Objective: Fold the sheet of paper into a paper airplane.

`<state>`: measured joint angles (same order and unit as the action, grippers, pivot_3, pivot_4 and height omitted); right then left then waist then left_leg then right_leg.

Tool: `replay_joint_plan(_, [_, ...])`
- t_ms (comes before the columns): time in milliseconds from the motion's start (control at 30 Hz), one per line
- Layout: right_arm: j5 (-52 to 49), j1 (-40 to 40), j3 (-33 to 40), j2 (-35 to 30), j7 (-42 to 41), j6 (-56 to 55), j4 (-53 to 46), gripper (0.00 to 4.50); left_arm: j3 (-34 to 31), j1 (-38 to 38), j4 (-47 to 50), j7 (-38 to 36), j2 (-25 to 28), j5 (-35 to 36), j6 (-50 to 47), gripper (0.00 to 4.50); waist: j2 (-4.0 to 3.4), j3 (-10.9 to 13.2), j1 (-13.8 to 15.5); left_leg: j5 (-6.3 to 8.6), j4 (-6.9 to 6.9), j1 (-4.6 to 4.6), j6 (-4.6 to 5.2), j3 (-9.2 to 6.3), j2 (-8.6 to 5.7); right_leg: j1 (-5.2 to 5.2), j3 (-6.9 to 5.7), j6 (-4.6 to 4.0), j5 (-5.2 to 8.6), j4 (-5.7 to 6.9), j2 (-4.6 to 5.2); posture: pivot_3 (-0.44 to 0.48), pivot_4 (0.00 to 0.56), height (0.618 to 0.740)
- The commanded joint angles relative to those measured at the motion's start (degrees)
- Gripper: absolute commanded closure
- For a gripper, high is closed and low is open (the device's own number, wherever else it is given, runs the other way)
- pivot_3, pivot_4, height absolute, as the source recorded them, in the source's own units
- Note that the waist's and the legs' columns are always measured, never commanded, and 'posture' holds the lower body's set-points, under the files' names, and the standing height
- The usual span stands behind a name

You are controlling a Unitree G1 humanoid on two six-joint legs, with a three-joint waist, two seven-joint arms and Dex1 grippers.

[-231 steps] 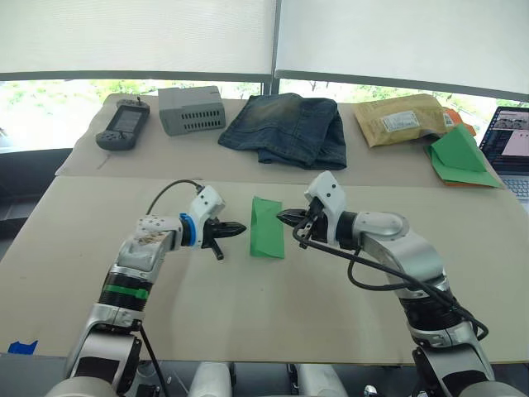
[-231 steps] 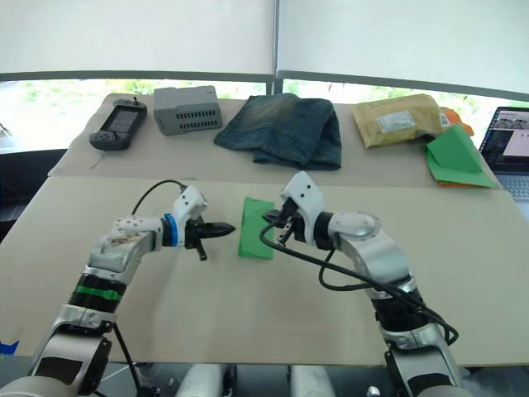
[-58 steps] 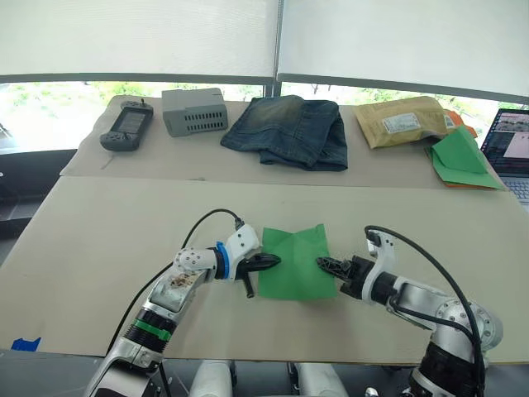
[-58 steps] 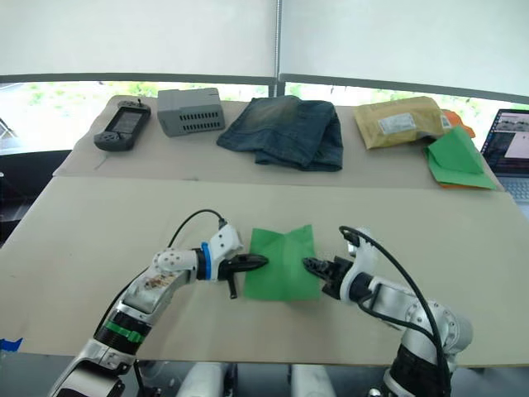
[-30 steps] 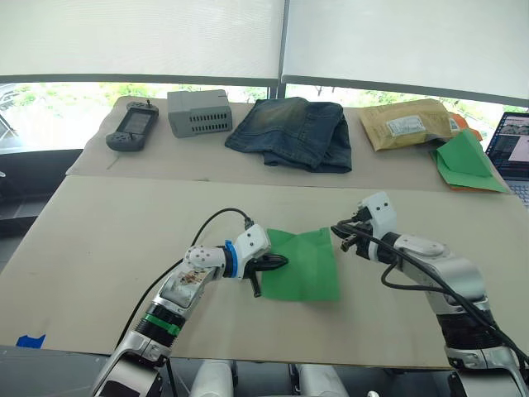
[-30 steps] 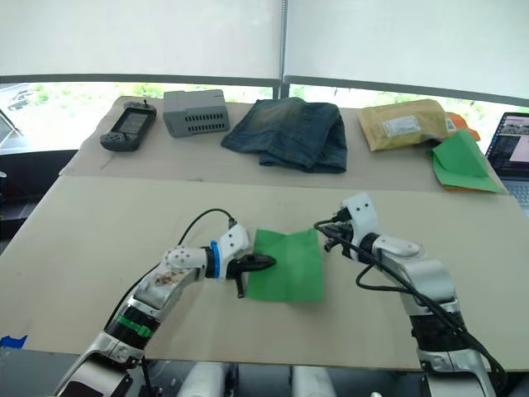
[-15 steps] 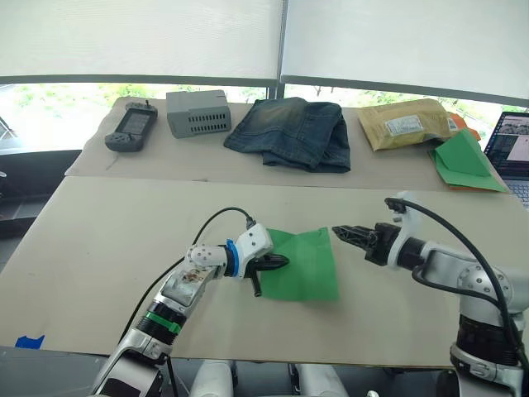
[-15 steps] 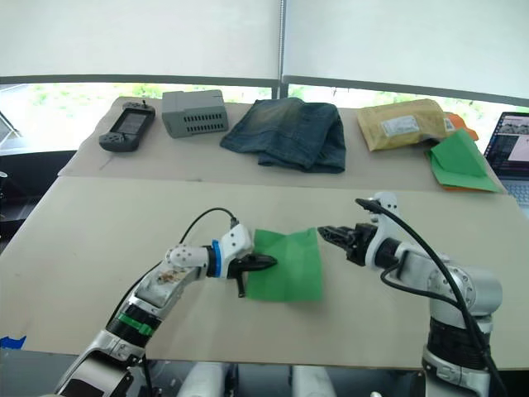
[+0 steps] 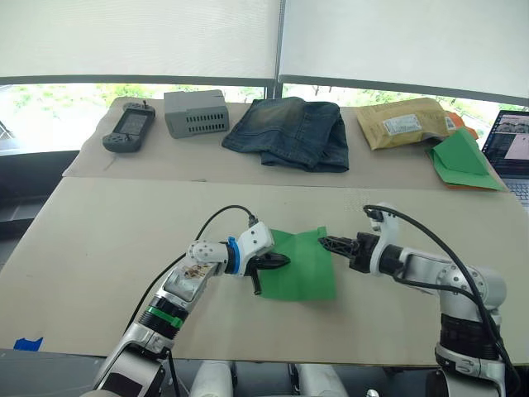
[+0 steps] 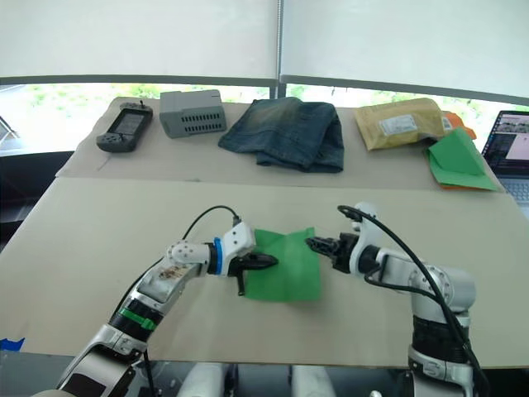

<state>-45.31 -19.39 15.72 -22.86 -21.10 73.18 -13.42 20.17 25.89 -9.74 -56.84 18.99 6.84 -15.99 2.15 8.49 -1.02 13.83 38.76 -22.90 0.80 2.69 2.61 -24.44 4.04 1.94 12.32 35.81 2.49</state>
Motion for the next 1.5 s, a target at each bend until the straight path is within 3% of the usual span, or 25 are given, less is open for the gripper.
replay_joint_plan(33, [0.50,-0.55,-1.63,-0.69,-1.61,-3.23,-1.57,3.70,0.41,-0.79,0.63,-0.17,0.69,-0.69,0.16,4.50,0.00,0.00,-0.01,0.00,0.00,0.00,0.00,0.00,0.00,0.00,0.00,0.01,0.00,0.00,0.00,0.000,0.150,0.734])
replay_joint_plan(100, [1.70,-0.28,-3.19,-1.57,-2.24,-5.40,-2.31,4.42,0.42,-0.85,0.72,-0.31,0.85,-0.65,0.12,4.50,0.00,0.00,-0.03,0.00,0.00,0.00,0.00,0.00,0.00,-0.01,0.00,0.02,0.01,0.00,0.00,0.000,0.150,0.734])
replay_joint_plan(133, [3.24,0.20,-5.00,-2.87,-3.10,-7.08,-3.02,4.47,0.43,-0.83,0.70,-0.33,0.89,-0.64,0.12,4.50,0.00,0.00,-0.03,0.00,0.00,0.00,0.00,0.00,0.00,-0.01,0.00,0.03,0.02,0.00,0.00,0.000,0.150,0.734])
replay_joint_plan(367, [16.80,3.74,-16.37,-9.35,-7.09,-23.83,-6.91,4.47,0.79,-0.35,0.24,-0.52,0.90,-0.92,0.44,4.50,0.00,0.00,-0.01,0.00,-0.01,-0.01,0.00,0.02,0.00,-0.04,0.00,0.06,0.04,-0.01,0.00,0.000,0.150,0.734])
replay_joint_plan(633, [28.50,8.45,-22.69,-13.43,-8.03,-36.82,-12.41,4.47,0.68,0.27,-0.60,-0.86,0.89,-0.84,0.63,4.50,0.01,0.01,0.12,0.00,-0.01,-0.02,0.00,0.03,0.00,-0.05,0.00,0.06,0.05,-0.02,0.00,0.000,0.150,0.734])
replay_joint_plan(967, [50.20,9.99,-34.65,-18.24,-8.46,-56.57,-8.39,4.47,0.66,1.99,-2.19,-1.46,-0.34,-0.64,0.79,4.50,0.02,0.01,0.21,0.00,0.01,-0.01,0.00,0.06,-0.02,-0.06,0.00,0.05,0.06,-0.03,0.01,0.000,0.150,0.734])
replay_joint_plan(1367, [69.63,11.62,-39.56,-19.72,-6.55,-71.08,-4.82,4.47,-0.04,2.00,-1.68,-1.59,-0.35,-0.11,0.08,4.50,0.02,0.01,0.24,0.00,0.01,0.01,0.00,0.07,-0.02,-0.06,0.01,0.03,0.07,-0.02,0.00,0.000,0.150,0.734])
replay_joint_plan(1500, [71.82,12.79,-39.73,-18.50,-6.51,-72.89,-3.31,4.47,-3.11,3.03,-0.31,-0.70,-2.26,3.75,-4.41,4.50,0.03,0.02,0.24,0.00,0.02,0.00,0.00,0.07,-0.02,-0.06,0.00,0.03,0.07,-0.01,0.00,0.000,0.150,0.734])
